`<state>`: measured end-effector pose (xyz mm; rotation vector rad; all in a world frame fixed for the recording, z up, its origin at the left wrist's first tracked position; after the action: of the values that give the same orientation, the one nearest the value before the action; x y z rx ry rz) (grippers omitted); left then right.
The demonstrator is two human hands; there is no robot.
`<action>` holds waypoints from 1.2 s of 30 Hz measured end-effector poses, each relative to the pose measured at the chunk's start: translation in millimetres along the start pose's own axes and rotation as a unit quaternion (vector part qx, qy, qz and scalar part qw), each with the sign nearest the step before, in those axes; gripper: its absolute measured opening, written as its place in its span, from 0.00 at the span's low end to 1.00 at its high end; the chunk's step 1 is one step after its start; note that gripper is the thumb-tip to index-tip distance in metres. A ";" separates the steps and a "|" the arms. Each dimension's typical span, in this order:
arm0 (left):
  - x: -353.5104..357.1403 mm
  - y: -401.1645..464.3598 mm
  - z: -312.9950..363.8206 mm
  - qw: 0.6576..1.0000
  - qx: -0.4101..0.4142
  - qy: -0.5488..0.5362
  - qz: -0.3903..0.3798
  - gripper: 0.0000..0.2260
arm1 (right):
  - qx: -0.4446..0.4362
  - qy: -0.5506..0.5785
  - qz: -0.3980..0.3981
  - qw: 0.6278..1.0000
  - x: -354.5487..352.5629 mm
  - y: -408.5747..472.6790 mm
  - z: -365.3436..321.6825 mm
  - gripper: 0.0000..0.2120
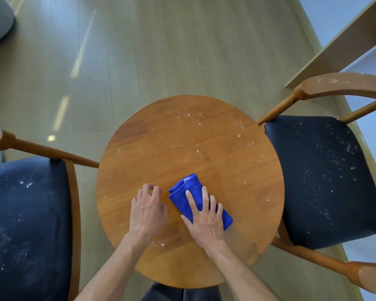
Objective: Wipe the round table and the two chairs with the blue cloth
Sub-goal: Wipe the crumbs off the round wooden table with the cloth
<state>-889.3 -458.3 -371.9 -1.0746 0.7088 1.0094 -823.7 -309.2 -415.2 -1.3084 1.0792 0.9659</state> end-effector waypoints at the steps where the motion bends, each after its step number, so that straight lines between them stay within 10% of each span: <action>1: 0.4 0.2 0.2 1.000 0.004 0.003 -0.001 0.14 | -0.006 0.002 0.017 1.000 0.4 0.5 1.0 0.34; 23: 52.1 10.8 35.9 0.999 0.029 0.006 -0.027 0.23 | -0.099 0.086 0.071 0.989 12.5 -1.5 14.6 0.30; 36: 103.6 6.2 40.7 0.986 -0.012 0.141 -0.089 0.47 | 0.030 0.104 0.133 0.985 -6.0 37.4 219.1 0.31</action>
<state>-854.1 -386.8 -449.9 -1.2928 0.8141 0.7213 -848.6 -88.5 -426.4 -1.2557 1.4609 0.9988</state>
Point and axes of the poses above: each hand's wrist, its own y-axis towards the middle knuckle, its own x-axis out of the palm, z = x × y, the point moved 8 cm from there along y, towards the middle knuckle, and after that the axes turned 1 degree about -y, right-handed, at the moved point
